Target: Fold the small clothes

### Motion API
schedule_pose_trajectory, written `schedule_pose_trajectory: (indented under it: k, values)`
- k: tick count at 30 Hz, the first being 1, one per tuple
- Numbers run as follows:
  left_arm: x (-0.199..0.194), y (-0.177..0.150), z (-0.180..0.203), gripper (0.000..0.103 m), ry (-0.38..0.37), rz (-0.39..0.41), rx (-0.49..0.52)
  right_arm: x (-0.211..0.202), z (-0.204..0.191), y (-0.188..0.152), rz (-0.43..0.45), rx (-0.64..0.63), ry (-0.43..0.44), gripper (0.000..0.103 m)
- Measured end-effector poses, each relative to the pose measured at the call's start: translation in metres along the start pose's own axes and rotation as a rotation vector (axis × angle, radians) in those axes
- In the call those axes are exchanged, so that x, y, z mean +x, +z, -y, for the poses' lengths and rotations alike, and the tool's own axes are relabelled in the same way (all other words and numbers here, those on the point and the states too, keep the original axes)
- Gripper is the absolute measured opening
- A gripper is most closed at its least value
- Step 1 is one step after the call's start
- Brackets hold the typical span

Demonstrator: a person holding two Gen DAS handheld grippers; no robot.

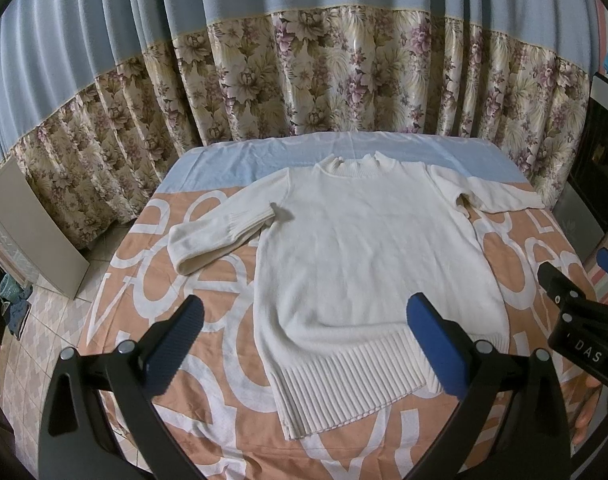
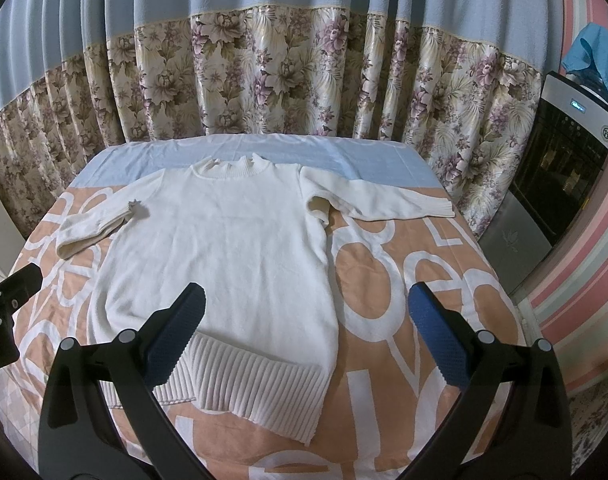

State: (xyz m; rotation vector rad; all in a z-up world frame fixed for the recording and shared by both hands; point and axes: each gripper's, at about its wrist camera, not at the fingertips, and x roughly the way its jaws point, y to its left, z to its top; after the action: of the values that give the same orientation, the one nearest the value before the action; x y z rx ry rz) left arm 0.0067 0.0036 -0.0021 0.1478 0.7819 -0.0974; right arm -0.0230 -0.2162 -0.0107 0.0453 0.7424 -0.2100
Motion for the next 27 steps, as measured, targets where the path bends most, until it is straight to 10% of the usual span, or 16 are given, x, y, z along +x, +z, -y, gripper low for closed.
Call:
schedule_pose_trajectory:
  k: [27]
  values:
    - [0.025,-0.009,0.002,0.101,-0.003,-0.029,0.011,0.033,0.001,-0.004,-0.033,-0.009,0.012,0.1]
